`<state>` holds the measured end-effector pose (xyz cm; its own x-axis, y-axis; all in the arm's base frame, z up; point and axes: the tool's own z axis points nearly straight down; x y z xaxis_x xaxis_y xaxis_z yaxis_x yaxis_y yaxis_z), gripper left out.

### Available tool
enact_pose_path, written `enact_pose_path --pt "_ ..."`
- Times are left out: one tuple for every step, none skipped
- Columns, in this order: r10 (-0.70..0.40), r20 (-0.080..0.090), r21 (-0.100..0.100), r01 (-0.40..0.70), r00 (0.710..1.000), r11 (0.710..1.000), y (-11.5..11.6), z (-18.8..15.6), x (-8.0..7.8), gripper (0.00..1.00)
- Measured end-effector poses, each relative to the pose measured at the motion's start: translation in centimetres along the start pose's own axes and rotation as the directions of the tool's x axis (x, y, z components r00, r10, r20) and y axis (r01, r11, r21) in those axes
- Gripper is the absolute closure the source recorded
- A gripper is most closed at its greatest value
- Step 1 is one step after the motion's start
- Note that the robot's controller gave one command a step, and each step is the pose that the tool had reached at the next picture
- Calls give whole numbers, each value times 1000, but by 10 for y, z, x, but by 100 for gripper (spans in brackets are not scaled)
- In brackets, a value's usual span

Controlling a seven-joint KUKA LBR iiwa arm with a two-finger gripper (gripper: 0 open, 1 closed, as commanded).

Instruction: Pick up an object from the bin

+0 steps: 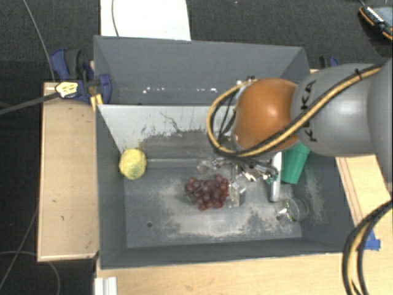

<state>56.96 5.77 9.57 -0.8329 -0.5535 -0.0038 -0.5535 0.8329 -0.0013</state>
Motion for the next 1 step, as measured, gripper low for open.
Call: enact_pose_path --pt "237 -5 -1 -237 971 971 18 -8 3 0"
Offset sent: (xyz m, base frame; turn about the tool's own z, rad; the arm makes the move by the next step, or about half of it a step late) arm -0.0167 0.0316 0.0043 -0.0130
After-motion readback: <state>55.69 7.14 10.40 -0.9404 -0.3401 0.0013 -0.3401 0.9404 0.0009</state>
